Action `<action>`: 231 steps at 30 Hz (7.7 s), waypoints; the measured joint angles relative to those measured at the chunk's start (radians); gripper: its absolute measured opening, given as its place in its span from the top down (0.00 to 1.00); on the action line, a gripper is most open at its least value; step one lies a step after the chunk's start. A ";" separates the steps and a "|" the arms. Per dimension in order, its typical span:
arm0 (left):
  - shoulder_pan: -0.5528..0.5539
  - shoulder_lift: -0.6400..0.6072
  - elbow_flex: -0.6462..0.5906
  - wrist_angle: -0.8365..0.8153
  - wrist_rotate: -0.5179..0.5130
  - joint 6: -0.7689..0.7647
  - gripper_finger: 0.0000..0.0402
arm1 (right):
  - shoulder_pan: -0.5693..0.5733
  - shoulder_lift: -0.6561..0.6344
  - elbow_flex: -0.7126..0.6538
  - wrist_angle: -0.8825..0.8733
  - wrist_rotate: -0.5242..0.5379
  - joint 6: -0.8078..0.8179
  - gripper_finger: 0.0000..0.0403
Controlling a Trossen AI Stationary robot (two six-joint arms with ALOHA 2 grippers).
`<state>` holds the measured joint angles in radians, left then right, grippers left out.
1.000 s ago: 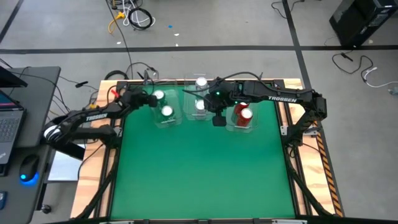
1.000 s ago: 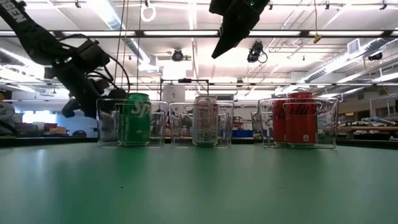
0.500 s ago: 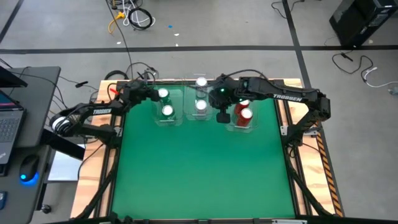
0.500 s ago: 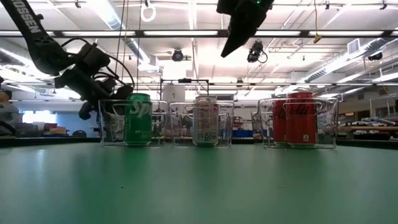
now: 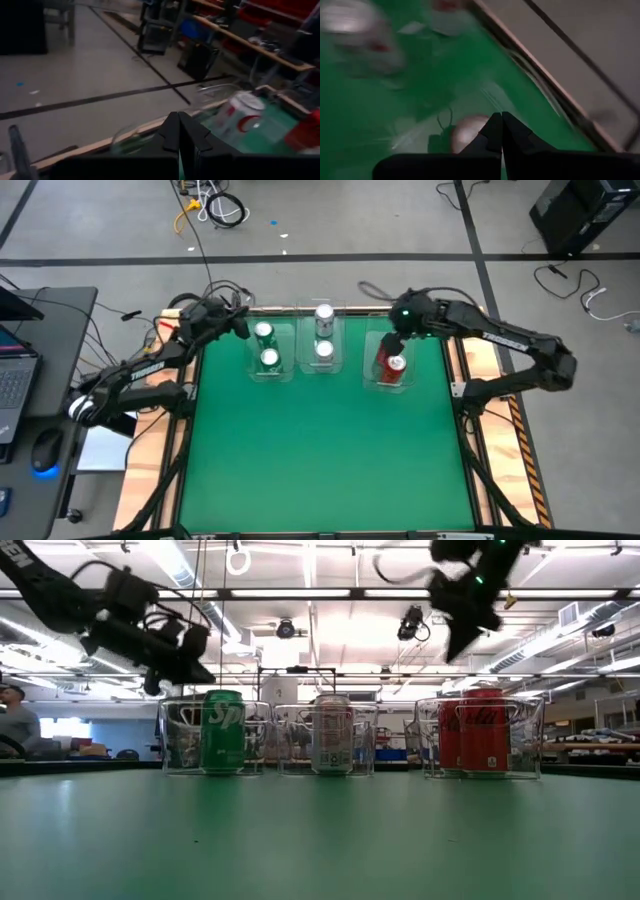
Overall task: Sort soda cans
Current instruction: Adjust the right transparent bin, then return to Home Position
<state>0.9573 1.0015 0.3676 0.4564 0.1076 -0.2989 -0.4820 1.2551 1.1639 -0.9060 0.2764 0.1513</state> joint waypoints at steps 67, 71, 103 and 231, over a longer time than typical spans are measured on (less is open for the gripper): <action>-0.077 -0.263 -0.001 -0.188 0.175 0.086 1.00 | 0.386 0.211 -0.184 0.190 -0.076 -0.001 1.00; -0.078 -0.263 -0.001 -0.201 0.175 0.086 1.00 | 0.338 0.221 -0.184 0.208 -0.024 -0.037 1.00; -0.304 -0.265 0.061 -0.249 0.143 0.218 1.00 | 0.170 -0.162 -0.343 0.373 0.291 0.067 1.00; -0.793 -1.001 -0.360 -0.437 -0.051 0.322 1.00 | 0.250 -1.024 -1.157 0.921 -0.302 -0.134 1.00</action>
<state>0.1646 0.0005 0.0078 0.0198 0.0563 0.0231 -0.2325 0.2310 0.0071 0.0154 -0.0259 0.0172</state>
